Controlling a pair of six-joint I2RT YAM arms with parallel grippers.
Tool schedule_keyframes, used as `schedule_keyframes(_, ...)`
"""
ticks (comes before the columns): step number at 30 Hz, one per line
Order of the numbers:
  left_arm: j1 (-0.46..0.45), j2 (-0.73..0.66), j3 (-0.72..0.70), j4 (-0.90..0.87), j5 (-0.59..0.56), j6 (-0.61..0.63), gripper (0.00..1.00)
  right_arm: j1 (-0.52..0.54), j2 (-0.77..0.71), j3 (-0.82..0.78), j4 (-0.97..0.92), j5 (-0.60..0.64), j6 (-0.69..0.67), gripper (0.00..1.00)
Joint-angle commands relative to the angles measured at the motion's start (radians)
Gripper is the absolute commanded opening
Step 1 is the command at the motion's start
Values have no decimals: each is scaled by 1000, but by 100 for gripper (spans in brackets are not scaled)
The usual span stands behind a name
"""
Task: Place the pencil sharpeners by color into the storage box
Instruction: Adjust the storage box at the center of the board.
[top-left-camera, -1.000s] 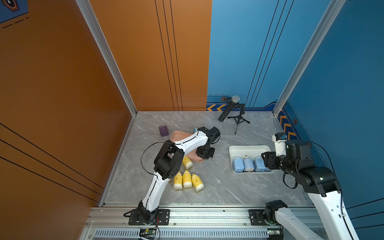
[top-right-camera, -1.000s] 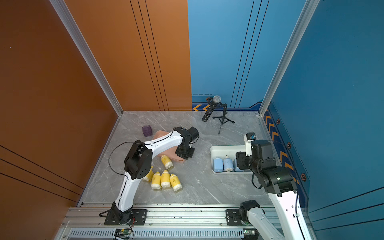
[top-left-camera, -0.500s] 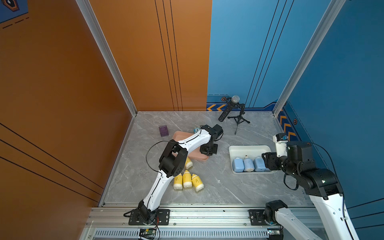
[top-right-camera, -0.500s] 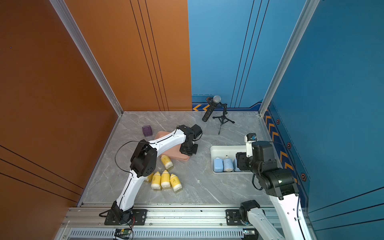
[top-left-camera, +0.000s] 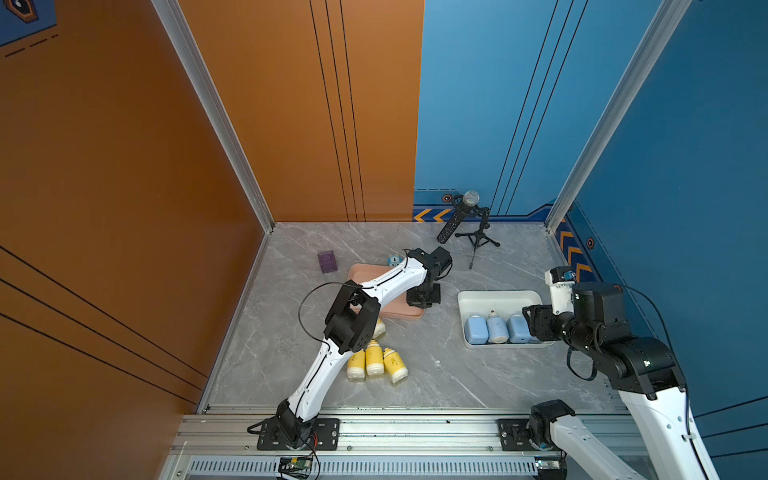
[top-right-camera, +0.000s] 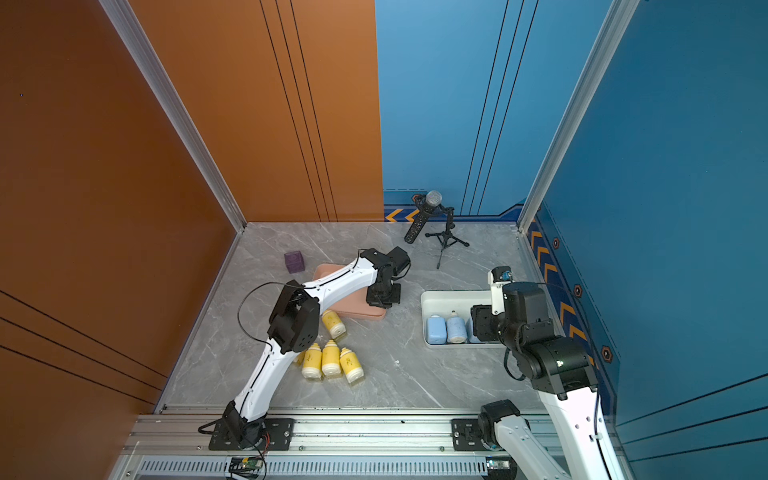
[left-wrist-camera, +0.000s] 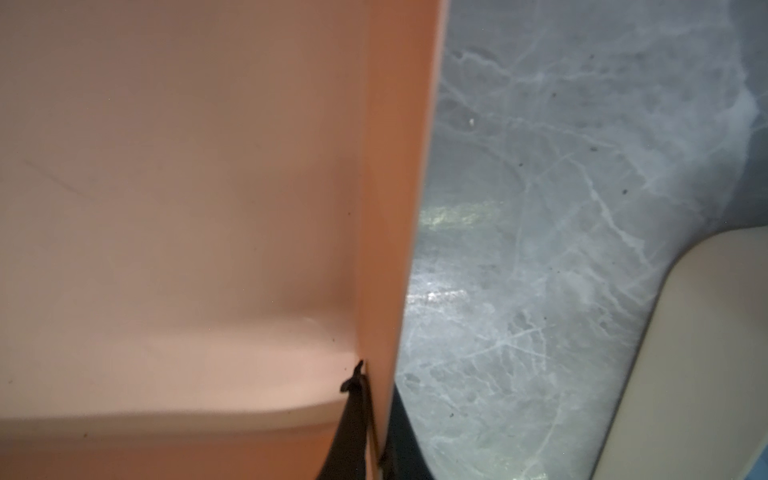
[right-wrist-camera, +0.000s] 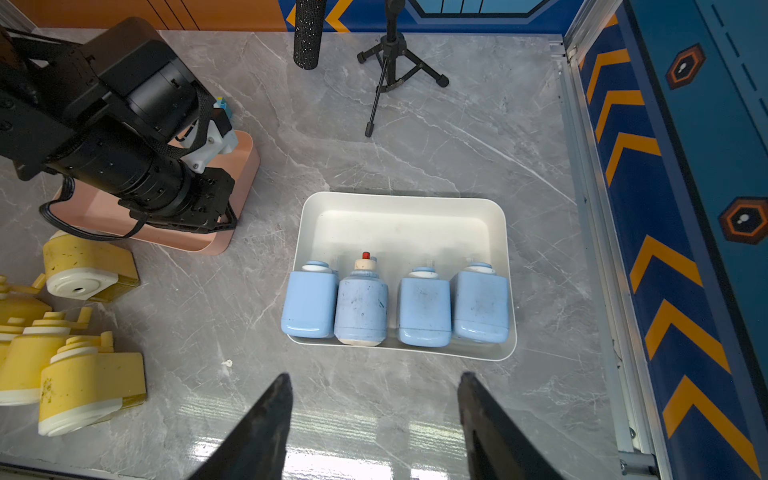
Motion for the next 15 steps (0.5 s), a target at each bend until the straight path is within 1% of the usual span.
schedule_keyframes(1,-23,38,39,-13,-16,-68,9,13,-16,2,-26,-8,2,65)
schedule_keyframes(5,-36,53,71,-14,-21,-115,9,26,-23,0,-26,4,-1,65)
schedule_keyframes(12,-45,69,113,-13,-25,-157,11,45,-38,-6,-27,30,-1,65)
schedule_keyframes(15,-47,68,127,-12,-30,-160,16,49,-36,-7,-27,31,-1,66)
